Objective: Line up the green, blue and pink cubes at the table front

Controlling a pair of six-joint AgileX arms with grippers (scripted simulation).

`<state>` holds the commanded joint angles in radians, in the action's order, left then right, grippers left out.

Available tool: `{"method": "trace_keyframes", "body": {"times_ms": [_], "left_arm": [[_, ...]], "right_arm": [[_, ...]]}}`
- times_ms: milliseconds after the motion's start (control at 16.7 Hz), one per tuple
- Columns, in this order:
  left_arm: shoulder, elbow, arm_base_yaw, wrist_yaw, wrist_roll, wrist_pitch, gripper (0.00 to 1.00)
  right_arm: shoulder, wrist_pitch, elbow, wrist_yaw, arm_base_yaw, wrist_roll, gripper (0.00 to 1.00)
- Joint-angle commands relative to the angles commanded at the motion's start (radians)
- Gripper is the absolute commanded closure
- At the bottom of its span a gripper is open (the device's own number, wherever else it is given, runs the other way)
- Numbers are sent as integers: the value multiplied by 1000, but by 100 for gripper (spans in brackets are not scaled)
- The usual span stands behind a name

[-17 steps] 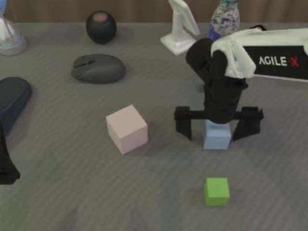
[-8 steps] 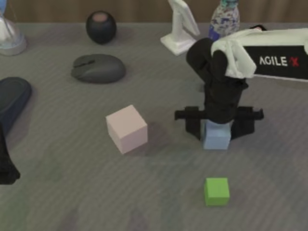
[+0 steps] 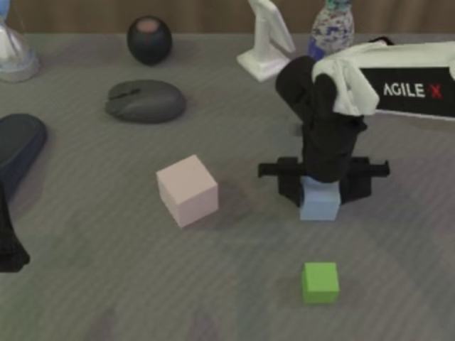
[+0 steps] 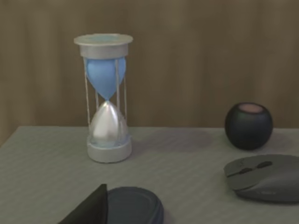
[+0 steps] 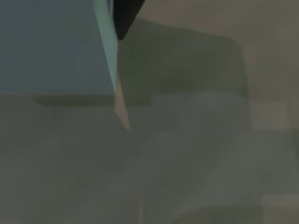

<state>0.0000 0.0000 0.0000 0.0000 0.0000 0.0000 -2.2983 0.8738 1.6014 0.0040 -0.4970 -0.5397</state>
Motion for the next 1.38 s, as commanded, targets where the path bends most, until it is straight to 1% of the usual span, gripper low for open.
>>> {"method": "trace_keyframes", "body": {"times_ms": [240, 300, 420, 840, 1200, 1320, 1380], "left_arm": [[0, 0, 0, 0, 0, 0, 0], [0, 0, 0, 0, 0, 0, 0], [0, 0, 0, 0, 0, 0, 0], [0, 0, 0, 0, 0, 0, 0], [0, 0, 0, 0, 0, 0, 0], [0, 0, 0, 0, 0, 0, 0], [0, 0, 0, 0, 0, 0, 0]], "right_arm": [[0, 0, 0, 0, 0, 0, 100], [26, 13, 4, 10, 0, 6, 100], [30, 29, 16, 10, -1, 6, 100], [105, 233, 142, 9, -9, 8, 100], [109, 243, 147, 9, -7, 4, 100], [129, 243, 124, 10, -44, -33, 100], [149, 241, 104, 11, -78, -65, 100]]}}
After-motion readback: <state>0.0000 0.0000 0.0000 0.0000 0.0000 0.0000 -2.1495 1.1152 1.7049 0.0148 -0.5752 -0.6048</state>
